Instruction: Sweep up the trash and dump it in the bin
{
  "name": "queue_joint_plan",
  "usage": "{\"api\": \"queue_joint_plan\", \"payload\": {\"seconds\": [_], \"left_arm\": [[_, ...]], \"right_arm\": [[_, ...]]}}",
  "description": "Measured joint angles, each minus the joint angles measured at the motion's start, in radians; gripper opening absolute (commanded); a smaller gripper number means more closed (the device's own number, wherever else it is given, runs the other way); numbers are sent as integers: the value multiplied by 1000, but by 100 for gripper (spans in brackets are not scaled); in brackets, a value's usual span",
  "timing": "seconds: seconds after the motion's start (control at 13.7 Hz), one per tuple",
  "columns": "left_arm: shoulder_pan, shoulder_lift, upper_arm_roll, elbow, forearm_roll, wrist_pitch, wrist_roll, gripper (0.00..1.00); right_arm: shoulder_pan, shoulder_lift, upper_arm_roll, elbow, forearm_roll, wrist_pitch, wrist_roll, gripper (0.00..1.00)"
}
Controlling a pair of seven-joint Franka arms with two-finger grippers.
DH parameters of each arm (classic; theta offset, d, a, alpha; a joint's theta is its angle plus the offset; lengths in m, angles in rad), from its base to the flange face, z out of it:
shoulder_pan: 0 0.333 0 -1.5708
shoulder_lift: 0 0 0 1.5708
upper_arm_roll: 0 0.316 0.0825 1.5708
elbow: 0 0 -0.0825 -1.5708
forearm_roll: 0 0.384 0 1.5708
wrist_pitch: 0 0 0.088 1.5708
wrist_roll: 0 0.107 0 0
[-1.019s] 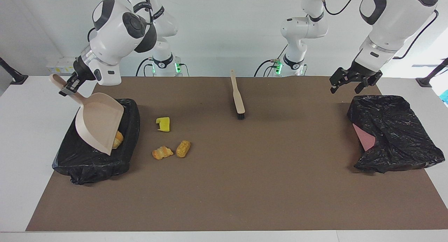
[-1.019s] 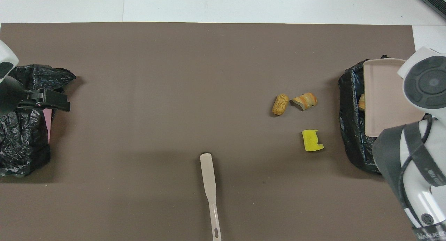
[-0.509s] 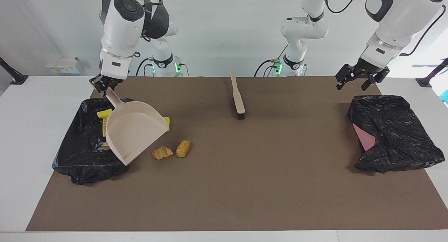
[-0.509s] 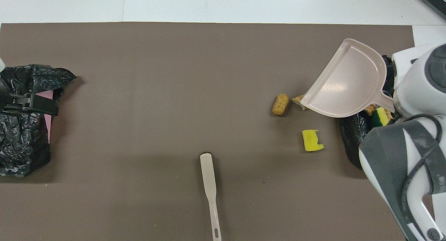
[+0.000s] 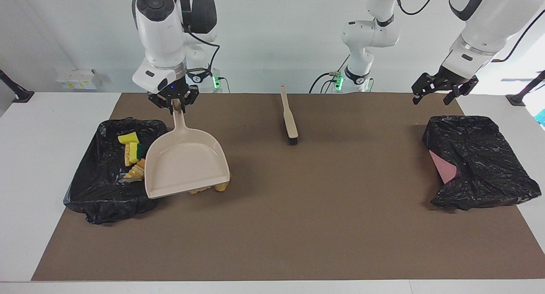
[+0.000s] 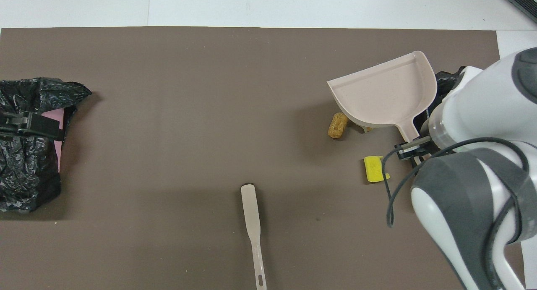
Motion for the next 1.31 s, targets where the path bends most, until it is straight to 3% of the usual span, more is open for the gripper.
{"api": "queue_joint_plan", "payload": {"seconds": [0.15,0.44,0.95,1.31], "left_arm": [[-8,4,0,3,0,1,0,100],[-16,4,0,4,0,1,0,100],[-20,4,2,4,0,1,0,100],[-20,4,2,4,0,0,14,100]], "right_arm": [[65,48,2,40,43,0,107,0],[212,220,4,163,55,39,309,0],[346,479,5,376,79,145,498,0],[421,611,4,430,79,232,572,0]]}}
